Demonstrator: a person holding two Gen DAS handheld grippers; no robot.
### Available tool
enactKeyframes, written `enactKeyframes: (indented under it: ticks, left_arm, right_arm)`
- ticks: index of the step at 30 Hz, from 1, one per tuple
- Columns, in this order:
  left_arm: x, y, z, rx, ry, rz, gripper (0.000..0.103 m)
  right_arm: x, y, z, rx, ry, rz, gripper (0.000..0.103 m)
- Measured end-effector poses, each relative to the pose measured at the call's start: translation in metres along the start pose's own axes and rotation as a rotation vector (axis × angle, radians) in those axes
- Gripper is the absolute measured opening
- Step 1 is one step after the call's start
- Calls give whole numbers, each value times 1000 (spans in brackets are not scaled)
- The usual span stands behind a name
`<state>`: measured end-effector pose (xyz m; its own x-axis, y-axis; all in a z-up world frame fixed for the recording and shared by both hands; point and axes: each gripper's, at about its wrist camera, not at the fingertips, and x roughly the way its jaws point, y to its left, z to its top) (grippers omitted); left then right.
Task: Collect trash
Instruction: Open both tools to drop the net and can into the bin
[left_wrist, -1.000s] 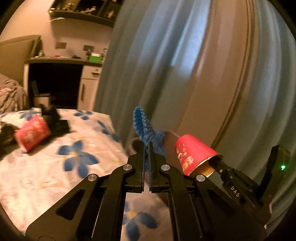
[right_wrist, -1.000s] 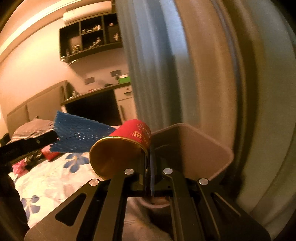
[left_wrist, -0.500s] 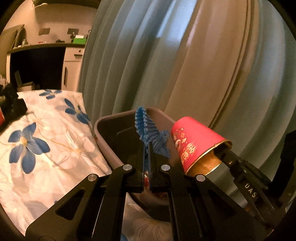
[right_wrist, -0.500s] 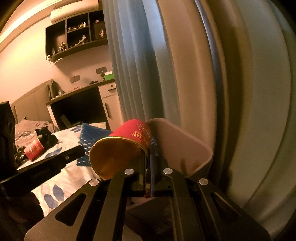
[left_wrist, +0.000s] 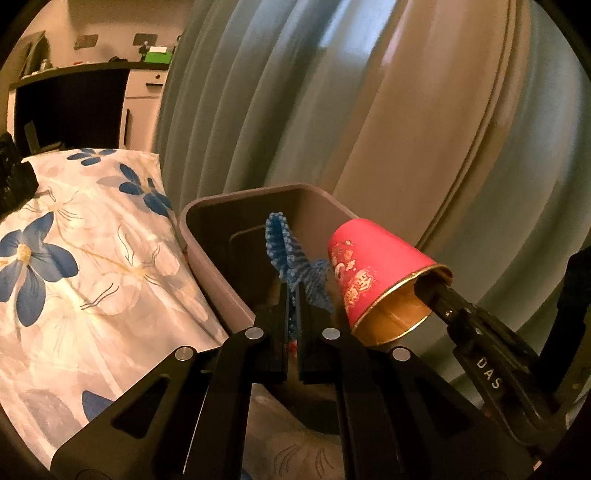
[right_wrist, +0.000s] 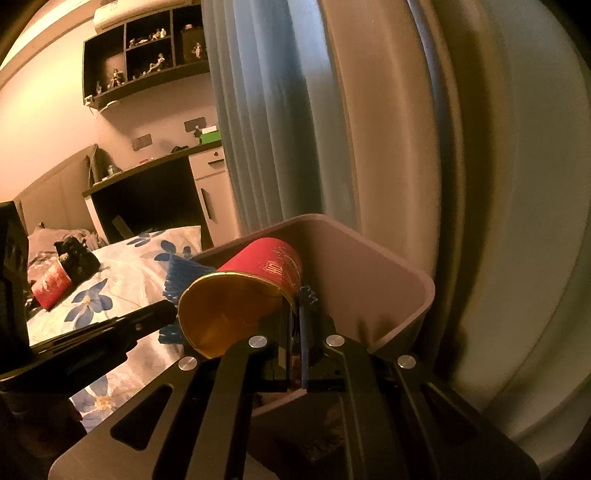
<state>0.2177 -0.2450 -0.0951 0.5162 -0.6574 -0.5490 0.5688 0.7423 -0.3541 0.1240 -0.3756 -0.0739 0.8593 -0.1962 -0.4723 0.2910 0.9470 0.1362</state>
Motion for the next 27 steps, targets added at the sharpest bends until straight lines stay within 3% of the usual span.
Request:
enactKeyframes:
  ticks: [1, 4, 6, 9, 11, 15, 23, 25, 27]
  left_arm:
    - [0, 0, 0, 0, 2, 0, 3]
    - [0, 2, -1, -5, 11, -4, 20]
    - [-4, 5, -3, -17, 7, 2, 52]
    - [-14, 12, -6, -40, -10, 11, 59]
    - [-25, 19, -8, -70, -30, 28, 71]
    - [-56, 28, -17, -99, -92, 75, 82]
    - [-126, 53, -31, -164, -222, 229, 92]
    - [-138, 59, -33, -180, -247, 265, 93]
    - [-150, 66, -34, -193, -269, 306, 96]
  right_arm:
    - [1, 0, 0, 1, 2, 0, 4]
    - [3, 0, -1, 2, 6, -4, 4]
    - [4, 0, -2, 2, 11, -7, 4]
    - [10, 1, -4, -2, 25, -11, 4]
    - [14, 2, -5, -5, 37, -15, 4]
    - [20, 5, -8, -15, 48, -20, 4]
    - [34, 7, -11, -19, 62, -44, 6]
    - [35, 7, -10, -14, 66, -47, 12]
    - [34, 7, -9, -12, 62, -47, 31]
